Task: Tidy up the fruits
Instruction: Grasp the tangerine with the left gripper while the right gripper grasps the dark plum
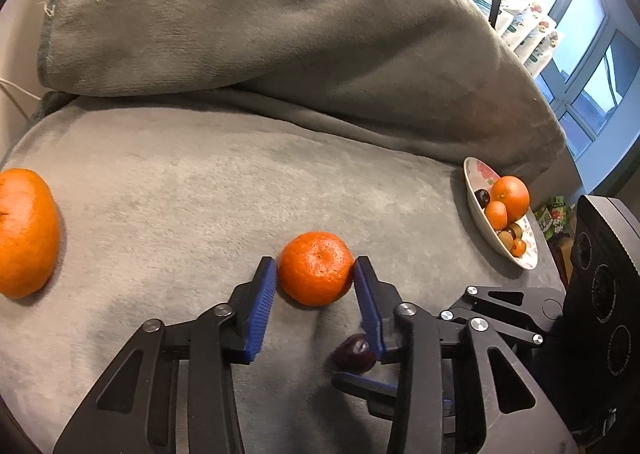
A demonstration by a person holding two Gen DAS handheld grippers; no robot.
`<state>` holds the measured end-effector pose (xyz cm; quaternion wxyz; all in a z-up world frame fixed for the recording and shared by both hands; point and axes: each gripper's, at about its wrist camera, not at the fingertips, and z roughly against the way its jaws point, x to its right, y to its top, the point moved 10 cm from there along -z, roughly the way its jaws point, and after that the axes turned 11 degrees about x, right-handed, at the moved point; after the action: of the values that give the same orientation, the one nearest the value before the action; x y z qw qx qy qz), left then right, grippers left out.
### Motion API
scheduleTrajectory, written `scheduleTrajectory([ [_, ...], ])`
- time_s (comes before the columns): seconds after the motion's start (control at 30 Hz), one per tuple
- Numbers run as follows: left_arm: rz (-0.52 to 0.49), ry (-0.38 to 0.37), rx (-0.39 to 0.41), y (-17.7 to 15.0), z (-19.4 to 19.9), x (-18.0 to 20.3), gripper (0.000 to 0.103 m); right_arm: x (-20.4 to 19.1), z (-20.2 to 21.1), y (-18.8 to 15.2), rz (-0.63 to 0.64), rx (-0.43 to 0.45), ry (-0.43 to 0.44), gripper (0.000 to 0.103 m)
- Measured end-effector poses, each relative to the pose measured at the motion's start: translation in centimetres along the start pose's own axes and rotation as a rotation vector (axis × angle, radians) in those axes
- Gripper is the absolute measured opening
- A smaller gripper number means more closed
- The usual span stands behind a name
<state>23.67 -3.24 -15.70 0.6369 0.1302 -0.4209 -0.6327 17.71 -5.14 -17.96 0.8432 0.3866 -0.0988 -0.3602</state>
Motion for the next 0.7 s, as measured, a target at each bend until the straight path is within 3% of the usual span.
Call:
scheduleTrajectory([
  [0.33, 0.025, -0.002, 0.011, 0.1, 0.1, -0.2, 0.036, -0.1, 0.2, -0.2, 0.000, -0.001, -0.005, 0.026],
  [0.7, 0.028, 0.016, 0.033, 0.2, 1.1, -0.6, 0.036, 0.1, 1.5, -0.2, -0.006, 0.026, -0.016, 0.025],
])
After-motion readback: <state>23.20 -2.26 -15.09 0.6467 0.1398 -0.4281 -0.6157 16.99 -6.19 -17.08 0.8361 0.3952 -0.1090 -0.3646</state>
